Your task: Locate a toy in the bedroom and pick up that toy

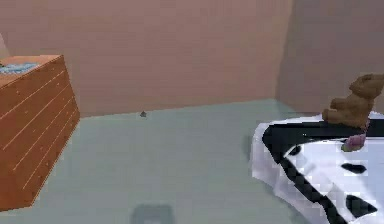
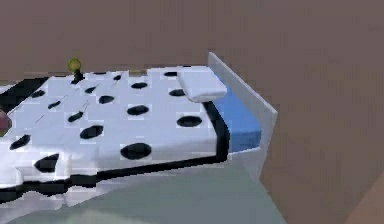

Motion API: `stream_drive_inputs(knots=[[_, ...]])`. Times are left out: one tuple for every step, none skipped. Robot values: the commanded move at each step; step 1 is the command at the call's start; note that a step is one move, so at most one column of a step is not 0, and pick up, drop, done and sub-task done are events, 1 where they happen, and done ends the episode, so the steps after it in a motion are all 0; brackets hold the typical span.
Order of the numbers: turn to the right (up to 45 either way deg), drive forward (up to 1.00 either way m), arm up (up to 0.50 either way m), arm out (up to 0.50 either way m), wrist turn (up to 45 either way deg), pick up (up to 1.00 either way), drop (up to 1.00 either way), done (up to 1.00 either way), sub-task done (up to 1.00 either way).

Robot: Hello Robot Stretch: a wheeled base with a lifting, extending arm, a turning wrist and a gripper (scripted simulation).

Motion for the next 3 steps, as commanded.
stream_drive_inputs(knots=[[0.0,0.7,0.0,0.0,0.0,0.0,0.0,0.0,0.0],[0.0,0.3,0.0,0.0,0.0,0.0,0.0,0.0,0.0],[-21.0,0.0,0.0,0.0,0.0,0.0,0.0,0.0,0.0]])
